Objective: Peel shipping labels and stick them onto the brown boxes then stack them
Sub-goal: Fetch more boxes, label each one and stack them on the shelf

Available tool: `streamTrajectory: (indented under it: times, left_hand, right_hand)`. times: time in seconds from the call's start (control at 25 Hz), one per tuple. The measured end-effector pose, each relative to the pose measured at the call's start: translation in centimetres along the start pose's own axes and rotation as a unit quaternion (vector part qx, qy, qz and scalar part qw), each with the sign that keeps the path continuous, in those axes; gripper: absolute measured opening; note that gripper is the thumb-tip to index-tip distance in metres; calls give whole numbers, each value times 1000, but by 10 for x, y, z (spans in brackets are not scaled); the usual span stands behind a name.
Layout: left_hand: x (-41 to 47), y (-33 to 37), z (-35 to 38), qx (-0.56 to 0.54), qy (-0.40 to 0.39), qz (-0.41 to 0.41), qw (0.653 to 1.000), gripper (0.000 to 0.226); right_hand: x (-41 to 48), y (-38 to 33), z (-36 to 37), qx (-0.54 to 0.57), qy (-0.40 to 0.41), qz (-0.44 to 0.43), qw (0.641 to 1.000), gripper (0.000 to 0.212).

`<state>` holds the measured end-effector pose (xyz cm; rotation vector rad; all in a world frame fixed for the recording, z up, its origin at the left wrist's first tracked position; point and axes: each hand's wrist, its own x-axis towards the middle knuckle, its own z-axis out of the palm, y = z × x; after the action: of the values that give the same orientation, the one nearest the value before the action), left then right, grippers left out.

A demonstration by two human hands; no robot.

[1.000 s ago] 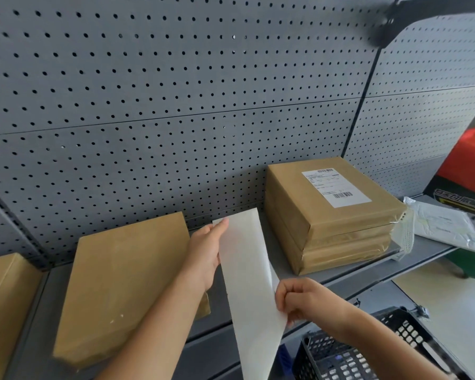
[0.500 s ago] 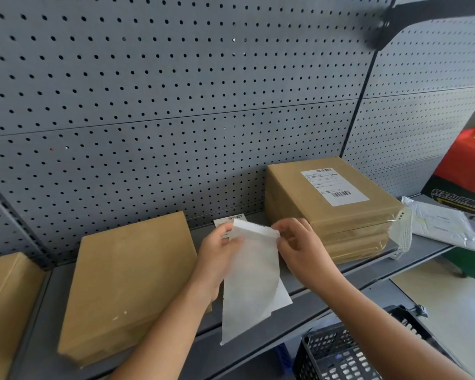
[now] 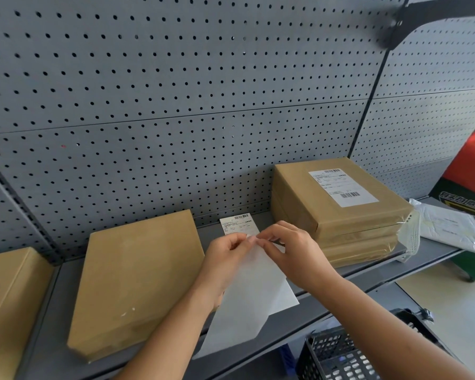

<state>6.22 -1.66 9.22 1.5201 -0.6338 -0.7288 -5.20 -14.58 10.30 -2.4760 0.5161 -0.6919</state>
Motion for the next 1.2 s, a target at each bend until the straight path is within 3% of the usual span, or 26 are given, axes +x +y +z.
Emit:
streamTrajectory:
  times: [0.12,0.44,0.64,0.88,1.0,1.2]
  left_hand:
    - [-1,-1,1,53,14,43,998,20]
    - [-2,1,1,53,0,38,998,18]
    - [-1,4,-2,74,-7,59,996,23]
    - [-2,1,-3,97,1,63,993,14]
    - [-1,0,-4,113,0,24,993,22]
    - [-6,9,-5,42,-39,-57,997,10]
  right_hand:
    - [2,0,-1,-1,-9,16,1000,19]
    - [7,-6,-5,-62,-7,26,998,15]
    - [7,-9,-9,-51,-30,13,998,30]
    - [8,-8,-6,-75,-17,17,997,13]
    - [11,-9,-7,-64,1,45,997,12]
    - [12,-12,-13,-29,19,66,997,8]
